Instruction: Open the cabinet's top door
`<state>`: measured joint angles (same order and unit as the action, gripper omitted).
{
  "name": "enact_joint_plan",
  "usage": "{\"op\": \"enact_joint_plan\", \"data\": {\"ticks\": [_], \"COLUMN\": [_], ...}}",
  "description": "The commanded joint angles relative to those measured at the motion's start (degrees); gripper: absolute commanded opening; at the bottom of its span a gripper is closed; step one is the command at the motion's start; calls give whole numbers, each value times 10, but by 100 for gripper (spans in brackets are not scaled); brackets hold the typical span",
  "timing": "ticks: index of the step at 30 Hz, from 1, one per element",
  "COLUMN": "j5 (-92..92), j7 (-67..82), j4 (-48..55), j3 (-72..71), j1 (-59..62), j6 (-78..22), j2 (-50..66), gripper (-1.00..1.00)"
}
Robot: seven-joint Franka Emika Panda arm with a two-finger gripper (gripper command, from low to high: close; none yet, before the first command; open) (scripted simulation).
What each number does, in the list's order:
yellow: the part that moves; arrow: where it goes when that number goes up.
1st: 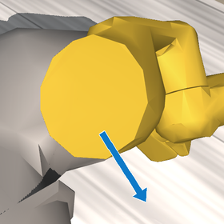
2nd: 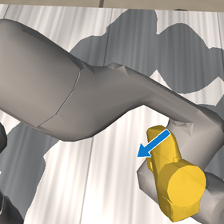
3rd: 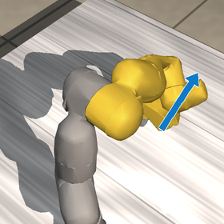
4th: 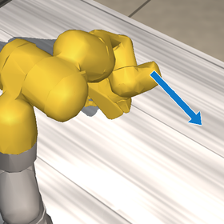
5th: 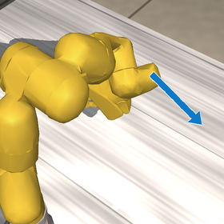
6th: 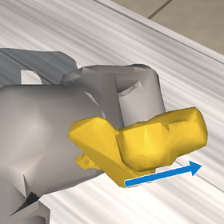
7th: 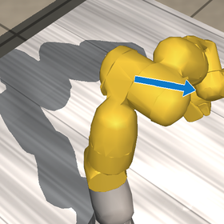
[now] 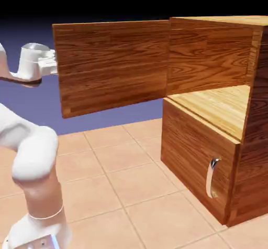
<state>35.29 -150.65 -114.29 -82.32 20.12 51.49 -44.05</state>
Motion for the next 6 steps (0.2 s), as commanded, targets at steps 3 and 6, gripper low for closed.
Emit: {"op": "enact_joint_plan", "data": {"ticks": [3,6], "j5": [-14,-26], "j7": [13,31], "j4": [51,106], "j3": [-40,-75], "j1": [62,125], "j6": [-26,-53], "j2": [-15,-37], "gripper": [-100,-100]}}
